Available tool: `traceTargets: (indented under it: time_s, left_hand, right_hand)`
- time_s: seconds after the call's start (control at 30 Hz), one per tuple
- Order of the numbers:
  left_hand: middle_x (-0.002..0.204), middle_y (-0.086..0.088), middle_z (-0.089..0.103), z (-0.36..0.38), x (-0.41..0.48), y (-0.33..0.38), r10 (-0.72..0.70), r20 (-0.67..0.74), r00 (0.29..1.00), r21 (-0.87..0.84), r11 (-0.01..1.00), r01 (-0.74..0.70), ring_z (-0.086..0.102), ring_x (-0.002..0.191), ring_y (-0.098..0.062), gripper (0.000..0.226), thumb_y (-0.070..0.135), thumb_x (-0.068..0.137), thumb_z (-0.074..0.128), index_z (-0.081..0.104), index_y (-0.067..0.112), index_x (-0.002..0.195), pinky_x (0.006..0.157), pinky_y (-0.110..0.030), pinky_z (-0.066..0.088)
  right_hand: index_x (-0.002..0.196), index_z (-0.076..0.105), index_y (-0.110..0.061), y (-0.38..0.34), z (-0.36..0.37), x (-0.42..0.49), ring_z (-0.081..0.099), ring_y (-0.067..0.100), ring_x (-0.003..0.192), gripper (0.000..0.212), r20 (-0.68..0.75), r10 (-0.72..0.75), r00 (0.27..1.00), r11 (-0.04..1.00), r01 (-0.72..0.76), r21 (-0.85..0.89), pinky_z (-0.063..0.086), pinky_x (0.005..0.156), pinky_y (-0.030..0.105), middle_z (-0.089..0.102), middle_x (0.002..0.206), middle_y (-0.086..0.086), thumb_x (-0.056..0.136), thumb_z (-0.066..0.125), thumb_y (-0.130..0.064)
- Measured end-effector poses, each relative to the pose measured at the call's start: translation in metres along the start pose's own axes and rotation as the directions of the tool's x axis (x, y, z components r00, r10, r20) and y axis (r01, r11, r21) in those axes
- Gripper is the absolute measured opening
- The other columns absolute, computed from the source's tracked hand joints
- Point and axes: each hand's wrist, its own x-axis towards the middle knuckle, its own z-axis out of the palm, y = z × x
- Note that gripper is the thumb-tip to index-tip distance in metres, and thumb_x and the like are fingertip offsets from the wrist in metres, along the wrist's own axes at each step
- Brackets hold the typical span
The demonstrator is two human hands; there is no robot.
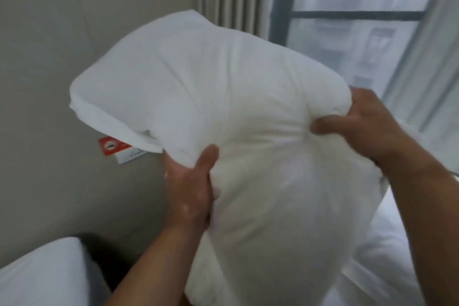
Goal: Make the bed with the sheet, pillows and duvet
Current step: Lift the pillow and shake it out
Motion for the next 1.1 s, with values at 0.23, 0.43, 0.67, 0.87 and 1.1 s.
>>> traceTargets:
  time_s: [0.23,0.43,0.67,0.87,1.1]
  left_hand:
    - [0.147,-0.002,0.051,0.155,-0.07,-0.007,0.044,0.212,0.976,0.0,0.999,-0.045,0.05,0.132,-0.012,0.089,0.029,0.076,0.076,0.031,0.017,0.153,0.115,-0.029,0.036]
    - [0.148,-0.021,0.036,0.209,-0.104,-0.06,-0.218,0.399,0.89,0.356,0.932,0.069,0.039,0.136,-0.034,0.097,0.029,0.088,0.071,0.005,0.014,0.158,0.114,-0.036,0.033]
    - [0.134,-0.008,0.059,0.192,-0.035,-0.048,-0.392,0.648,0.653,0.637,0.748,-0.184,0.061,0.115,-0.032,0.104,0.067,0.067,0.074,0.031,0.024,0.152,0.094,-0.046,0.055]
    - [0.154,-0.004,0.02,0.158,0.121,-0.029,0.002,0.791,0.612,0.609,0.099,-0.787,0.021,0.142,-0.031,0.128,0.08,0.048,0.078,0.009,0.05,0.152,0.11,-0.058,0.027]
    - [0.165,0.008,0.001,0.195,0.223,-0.085,-0.102,0.843,0.528,0.533,0.027,-0.846,-0.006,0.152,-0.027,0.12,0.107,0.039,0.041,0.013,0.058,0.145,0.11,-0.075,0.009]
  right_hand:
    - [0.084,0.074,-0.026,0.069,-0.15,-0.003,0.069,0.012,0.082,0.033,-0.17,0.19,0.967,0.938,-0.23,-0.259,0.05,0.073,0.029,0.074,0.085,-0.012,0.054,0.082,-0.037]
    - [0.123,0.058,-0.028,0.165,-0.162,-0.018,0.062,0.031,0.112,0.044,-0.193,0.329,0.924,0.621,-0.366,-0.693,0.047,0.092,0.035,0.067,0.124,0.008,0.083,0.065,-0.047]
    - [0.151,0.03,-0.037,0.148,-0.072,-0.078,0.019,0.03,0.148,0.069,-0.307,0.329,0.893,0.718,-0.448,-0.533,0.025,0.118,0.052,0.017,0.164,0.006,0.088,0.052,-0.059]
    - [0.153,0.036,-0.031,0.109,-0.018,-0.155,0.032,0.045,0.143,0.131,-0.162,0.175,0.971,0.541,-0.232,-0.808,0.035,0.1,0.073,0.031,0.159,0.013,0.036,0.082,-0.067]
    - [0.15,0.042,-0.024,0.157,-0.088,-0.094,0.046,0.036,0.136,0.11,-0.286,0.099,0.953,0.392,-0.302,-0.869,0.031,0.108,0.062,0.048,0.149,0.011,0.053,0.091,-0.038]
